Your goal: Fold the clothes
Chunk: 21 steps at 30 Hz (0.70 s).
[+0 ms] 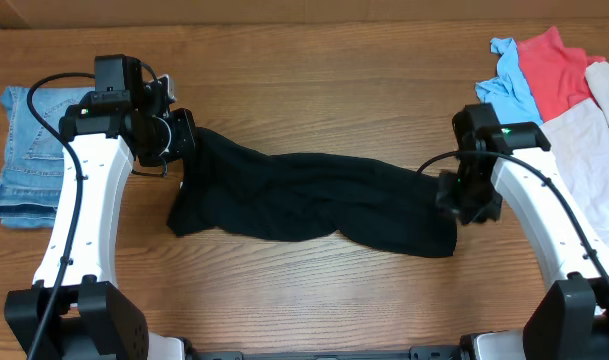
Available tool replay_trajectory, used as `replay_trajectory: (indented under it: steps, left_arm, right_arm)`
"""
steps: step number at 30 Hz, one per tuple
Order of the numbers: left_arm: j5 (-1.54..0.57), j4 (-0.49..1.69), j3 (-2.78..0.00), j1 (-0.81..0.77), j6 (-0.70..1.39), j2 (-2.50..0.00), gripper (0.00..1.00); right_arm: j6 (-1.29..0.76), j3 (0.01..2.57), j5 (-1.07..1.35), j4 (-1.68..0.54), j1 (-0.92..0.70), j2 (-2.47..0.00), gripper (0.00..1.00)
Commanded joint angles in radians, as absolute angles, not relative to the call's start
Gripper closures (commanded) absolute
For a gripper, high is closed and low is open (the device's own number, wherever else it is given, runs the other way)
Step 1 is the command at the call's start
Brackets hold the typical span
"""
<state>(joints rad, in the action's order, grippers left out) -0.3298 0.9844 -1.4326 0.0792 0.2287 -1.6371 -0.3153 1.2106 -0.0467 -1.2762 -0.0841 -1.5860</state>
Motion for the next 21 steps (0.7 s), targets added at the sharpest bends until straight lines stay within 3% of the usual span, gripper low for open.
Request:
replay_trajectory:
  steps: [1,7,14,21]
  left_arm:
    - [-0.333,0.988,-1.455,0.078,0.206,-1.643,0.96]
    - [-0.333,0.992,-1.455,0.078,0.205,-1.643,0.96]
    - [-0.333,0.992,-1.455,0.078,0.205,-1.643,0.96]
    - [-0.333,0.995,-1.455,0.078,0.206,-1.643,0.96]
  right_arm:
    - [-0.304,1.212,-0.070,-1.164,-0.076,-1.583,0.68]
    - [-0.300,1.192,-0.034,-1.075,-0.076,-1.600,0.67]
    - [-0.314,1.114,-0.033,-0.973,-0.076,-1.735,0.52]
    - [-0.401,1.113,-0.099,-0.798,-0.064,-1.843,0.51]
